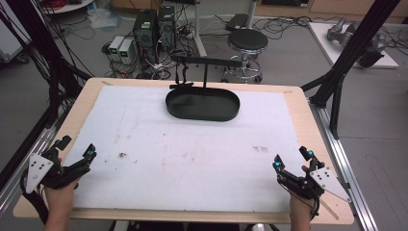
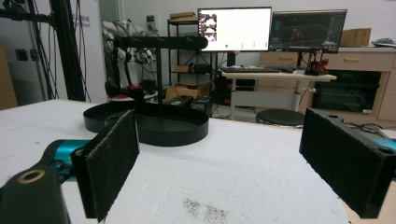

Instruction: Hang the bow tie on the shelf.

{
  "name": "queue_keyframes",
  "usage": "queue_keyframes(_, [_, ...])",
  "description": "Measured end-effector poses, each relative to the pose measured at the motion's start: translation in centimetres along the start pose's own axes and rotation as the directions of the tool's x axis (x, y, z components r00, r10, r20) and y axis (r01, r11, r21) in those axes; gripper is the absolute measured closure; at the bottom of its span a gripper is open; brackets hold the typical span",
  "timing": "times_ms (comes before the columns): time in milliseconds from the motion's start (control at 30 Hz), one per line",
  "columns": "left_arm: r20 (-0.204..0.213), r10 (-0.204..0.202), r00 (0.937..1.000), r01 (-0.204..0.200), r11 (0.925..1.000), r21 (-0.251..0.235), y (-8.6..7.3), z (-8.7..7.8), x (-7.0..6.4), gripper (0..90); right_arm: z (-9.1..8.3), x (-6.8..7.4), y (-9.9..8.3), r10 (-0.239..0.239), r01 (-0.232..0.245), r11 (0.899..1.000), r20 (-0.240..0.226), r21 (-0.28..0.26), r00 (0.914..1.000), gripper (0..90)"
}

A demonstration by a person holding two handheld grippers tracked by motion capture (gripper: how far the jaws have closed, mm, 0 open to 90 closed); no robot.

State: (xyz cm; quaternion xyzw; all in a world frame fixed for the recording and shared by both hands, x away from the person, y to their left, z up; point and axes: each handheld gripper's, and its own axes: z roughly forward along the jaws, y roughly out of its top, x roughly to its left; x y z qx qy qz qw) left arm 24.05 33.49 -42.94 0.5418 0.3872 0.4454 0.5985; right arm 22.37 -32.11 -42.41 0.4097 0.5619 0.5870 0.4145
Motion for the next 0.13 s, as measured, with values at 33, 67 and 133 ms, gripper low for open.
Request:
queue_keyframes(33, [0.003,0.002,1.0000,-0.002,1.0000,0.001,0.00,0.03,-0.02,15.8,-0.04,-0.03,0.00,0.002,-0.002,1.000,0.000,0.001,1.0000,11.1])
queue_keyframes(67, [0.003,0.002,1.0000,-0.002,1.0000,0.001,-0.01,0.08,-0.07,15.8,-0.09,-0.13,0.02,0.004,-0.004,1.000,0.004,-0.003,1.0000,11.1])
queue_keyframes(133, [0.004,0.008,1.0000,-0.008,0.9999,0.006,-0.01,0.14,-0.12,15.9,-0.11,-0.23,0.03,-0.001,0.001,1.000,0.004,-0.006,1.0000,11.1])
